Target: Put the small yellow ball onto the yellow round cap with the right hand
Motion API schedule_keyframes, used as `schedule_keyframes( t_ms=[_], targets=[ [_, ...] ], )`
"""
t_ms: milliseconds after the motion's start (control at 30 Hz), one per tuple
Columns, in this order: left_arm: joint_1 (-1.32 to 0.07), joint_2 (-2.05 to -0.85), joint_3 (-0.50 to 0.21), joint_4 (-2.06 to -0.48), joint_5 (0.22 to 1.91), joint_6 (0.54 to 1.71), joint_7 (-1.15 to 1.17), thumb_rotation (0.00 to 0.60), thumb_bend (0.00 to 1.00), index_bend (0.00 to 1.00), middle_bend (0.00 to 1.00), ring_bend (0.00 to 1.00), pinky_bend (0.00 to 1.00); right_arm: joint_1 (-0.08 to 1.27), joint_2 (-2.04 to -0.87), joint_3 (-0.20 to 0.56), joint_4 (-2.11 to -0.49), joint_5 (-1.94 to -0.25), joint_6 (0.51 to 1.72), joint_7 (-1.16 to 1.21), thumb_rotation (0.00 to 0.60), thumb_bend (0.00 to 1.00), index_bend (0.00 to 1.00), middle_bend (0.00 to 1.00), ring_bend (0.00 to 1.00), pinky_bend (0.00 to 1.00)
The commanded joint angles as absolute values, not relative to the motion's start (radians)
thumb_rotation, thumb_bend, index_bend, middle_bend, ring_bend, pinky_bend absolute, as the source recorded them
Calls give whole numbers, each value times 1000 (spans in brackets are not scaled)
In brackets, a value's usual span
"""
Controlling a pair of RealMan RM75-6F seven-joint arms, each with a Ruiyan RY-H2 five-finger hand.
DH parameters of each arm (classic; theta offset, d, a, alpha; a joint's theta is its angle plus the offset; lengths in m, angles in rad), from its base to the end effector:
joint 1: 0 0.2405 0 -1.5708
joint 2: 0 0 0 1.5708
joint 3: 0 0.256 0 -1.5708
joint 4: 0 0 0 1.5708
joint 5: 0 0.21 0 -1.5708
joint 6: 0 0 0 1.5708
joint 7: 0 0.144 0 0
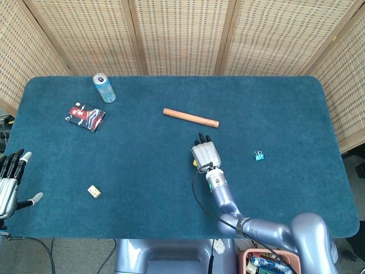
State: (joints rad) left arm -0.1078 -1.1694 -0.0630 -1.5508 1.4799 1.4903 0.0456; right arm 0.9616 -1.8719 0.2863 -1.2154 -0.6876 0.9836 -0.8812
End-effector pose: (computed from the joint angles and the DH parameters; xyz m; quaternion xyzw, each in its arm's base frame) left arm -0.3157 0.1917 0.1523 -0.5973 -0.3640 -0.3820 0.6039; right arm -0.0918 -0.3773 -0.0899 0.7592 -0.3252 0.2614 0.4995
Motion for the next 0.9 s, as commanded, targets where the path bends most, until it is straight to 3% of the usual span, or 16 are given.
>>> schedule_keyframes(
  t_ms=[33,467,900],
  targets=[
    [-108,-1169,-63,-1551,1480,1490,46,600,106,0,0,0,0,960,-1852,284,-1254,-703,1011,-889,600,206,530,249,0,126],
    [-108,-1170,-55,-1556,1499,1496,48,600,106,0,0,0,0,878,-1726,225,-1508,-749,1183,-931,600,206,530,249,0,127],
    [-113,-1183,-42,-1558,1521,1493,72,600,106,0,0,0,0,729,-1602,73,-1737,-875,1346,-906,600,206,530,249,0,127]
  ],
)
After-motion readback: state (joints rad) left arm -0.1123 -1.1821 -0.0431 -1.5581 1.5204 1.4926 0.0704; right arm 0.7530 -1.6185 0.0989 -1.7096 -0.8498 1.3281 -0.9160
